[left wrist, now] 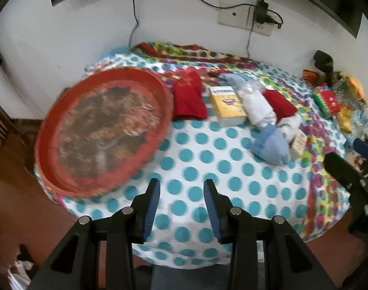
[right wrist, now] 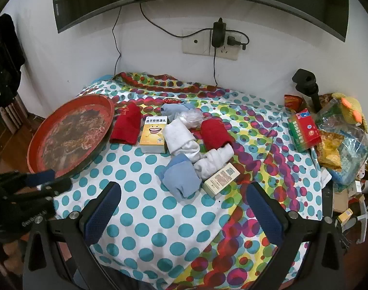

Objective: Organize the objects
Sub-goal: 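Move the left tool toward the light blue sock on the sheet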

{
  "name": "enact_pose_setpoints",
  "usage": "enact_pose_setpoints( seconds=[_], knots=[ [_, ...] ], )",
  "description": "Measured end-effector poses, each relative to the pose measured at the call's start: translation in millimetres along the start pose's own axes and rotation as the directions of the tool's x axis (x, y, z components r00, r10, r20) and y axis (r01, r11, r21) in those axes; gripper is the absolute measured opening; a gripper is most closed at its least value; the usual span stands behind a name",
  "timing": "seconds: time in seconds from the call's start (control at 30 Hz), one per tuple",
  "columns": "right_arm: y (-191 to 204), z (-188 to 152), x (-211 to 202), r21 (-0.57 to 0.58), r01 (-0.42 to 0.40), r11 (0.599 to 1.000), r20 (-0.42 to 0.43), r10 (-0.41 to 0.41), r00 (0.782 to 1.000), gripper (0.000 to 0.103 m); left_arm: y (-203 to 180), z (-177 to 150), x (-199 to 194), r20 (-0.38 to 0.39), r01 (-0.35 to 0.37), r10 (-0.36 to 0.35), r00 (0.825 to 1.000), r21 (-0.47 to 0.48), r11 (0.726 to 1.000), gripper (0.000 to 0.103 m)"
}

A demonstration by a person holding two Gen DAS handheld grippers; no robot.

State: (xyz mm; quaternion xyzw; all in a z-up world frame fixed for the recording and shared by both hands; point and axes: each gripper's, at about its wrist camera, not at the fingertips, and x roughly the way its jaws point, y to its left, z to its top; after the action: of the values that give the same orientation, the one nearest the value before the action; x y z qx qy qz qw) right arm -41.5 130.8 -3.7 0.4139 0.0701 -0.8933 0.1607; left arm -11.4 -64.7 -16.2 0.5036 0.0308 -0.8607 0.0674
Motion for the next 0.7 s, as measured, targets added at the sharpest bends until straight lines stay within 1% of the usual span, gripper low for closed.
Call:
enact_pose_setpoints(
  seconds=[0.2,0.27,0.3,0.4,0.47,0.53,0.63,0.7],
  knots=[
    [3,7,8,0.006,-0.017,1.000,-0.009,0.017,1.000,0.103,28,12,-4,0.012,-0.019,0.019,1.000,-0.028,0.999,0.038],
    [5,10,11,-0.003,-0.018,1.000,-0.013,0.018,1.000,0.103,36,16,-4,0.017,-0.045,0.045,0.999,-0.030,0.999,0.038],
    [6,11,12,-0.006,-0.017,1.000,-0.014,0.017,1.000,0.103,39,19,-4,0.018,-0.047,0.047,0.999,-0.028,0.999,0.038],
    [7,15,16,-0.008,-0.023,1.000,-0.018,0.023,1.000,0.103,46,26,-6,0.029,-0.020,0.020,0.999,-0.021,1.000,0.038],
    [5,17,17,-0.005,-0.021,1.000,-0.017,0.021,1.000,0.103,45,31,-7,0.038,-0.010,0.011,0.999,-0.005,1.000,0.038],
    [2,19,21,0.000,-0.021,1.000,-0.020,0.021,1.000,0.103,41,35,-5,0.036,-0.015,0.015,0.999,0.017,1.000,0.038],
    [-7,21,26,0.016,-0.015,1.000,-0.032,0.015,0.999,0.103,32,42,6,0.005,-0.024,0.024,1.000,0.040,0.999,0.038],
    [-15,21,29,0.026,-0.009,1.000,-0.037,0.010,0.999,0.103,24,44,15,-0.014,-0.054,0.055,0.998,0.045,0.998,0.038]
  ],
)
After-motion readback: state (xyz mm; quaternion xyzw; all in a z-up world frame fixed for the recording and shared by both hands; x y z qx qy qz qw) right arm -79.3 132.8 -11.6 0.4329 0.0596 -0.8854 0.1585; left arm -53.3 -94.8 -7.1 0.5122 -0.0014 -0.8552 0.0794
